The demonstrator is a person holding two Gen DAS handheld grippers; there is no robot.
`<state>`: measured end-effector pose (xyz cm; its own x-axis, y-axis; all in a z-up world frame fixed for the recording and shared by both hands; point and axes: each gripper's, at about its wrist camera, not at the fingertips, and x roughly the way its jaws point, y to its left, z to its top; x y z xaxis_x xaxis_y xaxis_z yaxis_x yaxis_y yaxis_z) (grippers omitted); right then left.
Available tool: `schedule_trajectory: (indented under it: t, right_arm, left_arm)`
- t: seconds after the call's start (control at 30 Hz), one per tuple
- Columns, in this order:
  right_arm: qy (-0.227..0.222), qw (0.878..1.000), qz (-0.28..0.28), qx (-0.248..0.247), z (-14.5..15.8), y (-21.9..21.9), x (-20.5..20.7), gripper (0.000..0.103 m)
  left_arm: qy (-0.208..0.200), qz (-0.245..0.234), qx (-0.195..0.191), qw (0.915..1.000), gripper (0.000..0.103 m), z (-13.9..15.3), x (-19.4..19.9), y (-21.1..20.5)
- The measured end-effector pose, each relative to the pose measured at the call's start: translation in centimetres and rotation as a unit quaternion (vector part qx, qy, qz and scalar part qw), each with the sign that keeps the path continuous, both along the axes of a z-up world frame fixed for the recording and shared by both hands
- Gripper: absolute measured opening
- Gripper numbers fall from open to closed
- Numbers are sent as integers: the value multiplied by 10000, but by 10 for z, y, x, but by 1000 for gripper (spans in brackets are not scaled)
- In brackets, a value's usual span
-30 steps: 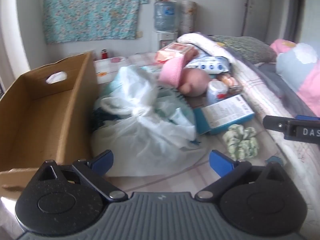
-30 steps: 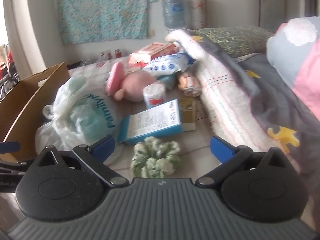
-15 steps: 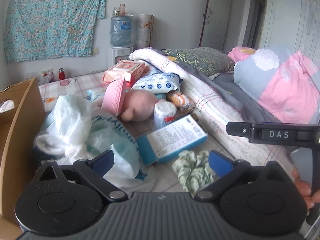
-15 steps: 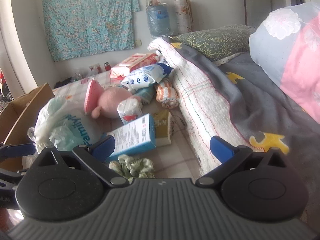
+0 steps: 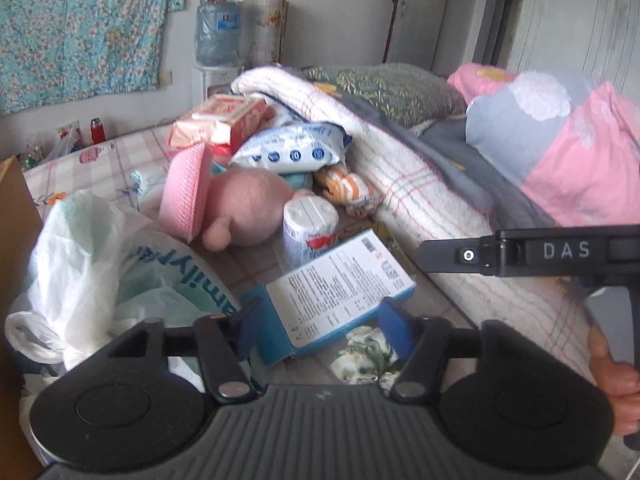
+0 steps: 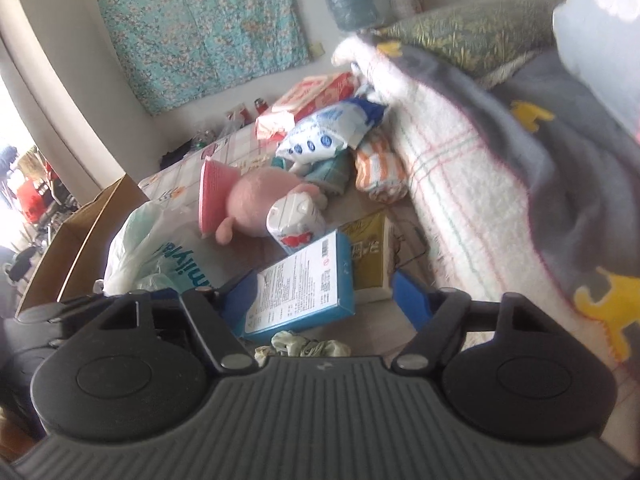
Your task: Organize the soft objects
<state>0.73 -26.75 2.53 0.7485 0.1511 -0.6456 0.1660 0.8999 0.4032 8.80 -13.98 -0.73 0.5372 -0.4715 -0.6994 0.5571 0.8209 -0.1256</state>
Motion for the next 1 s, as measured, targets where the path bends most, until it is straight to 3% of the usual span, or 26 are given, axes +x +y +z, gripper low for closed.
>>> schedule_trajectory:
  t: [0.1,0.2,0.57,0.67,0.73,0.9,1.0]
  right_arm:
    - [227,9988,-2,442,-16,-6,7,57]
    - [349,9953,-78,904,-31,-11,8,50]
    - [385,9781,-407,2002,-67,-9,17,49]
    - [292,9737,-581,2185,-75,-5,19,35]
    - [218,9708,-682,2292,-77,-5,20,19]
    - [-83,9683,-775,2373,-70,-14,19,6]
    - [-285,9707,-821,2239,-58,-24,24,6]
  left_arm:
    - [29,-56,137,9999,38,-5,7,-8]
    - [18,-7,223,9998,31,-3,18,-11]
    - [254,275,335,9987,34,-14,68,-26]
    - [333,301,275,9986,34,-19,71,-27]
    - [400,257,214,9986,35,-20,72,-27]
    - [248,248,112,9993,38,-11,71,-24]
    - [217,240,56,9995,43,-7,68,-24]
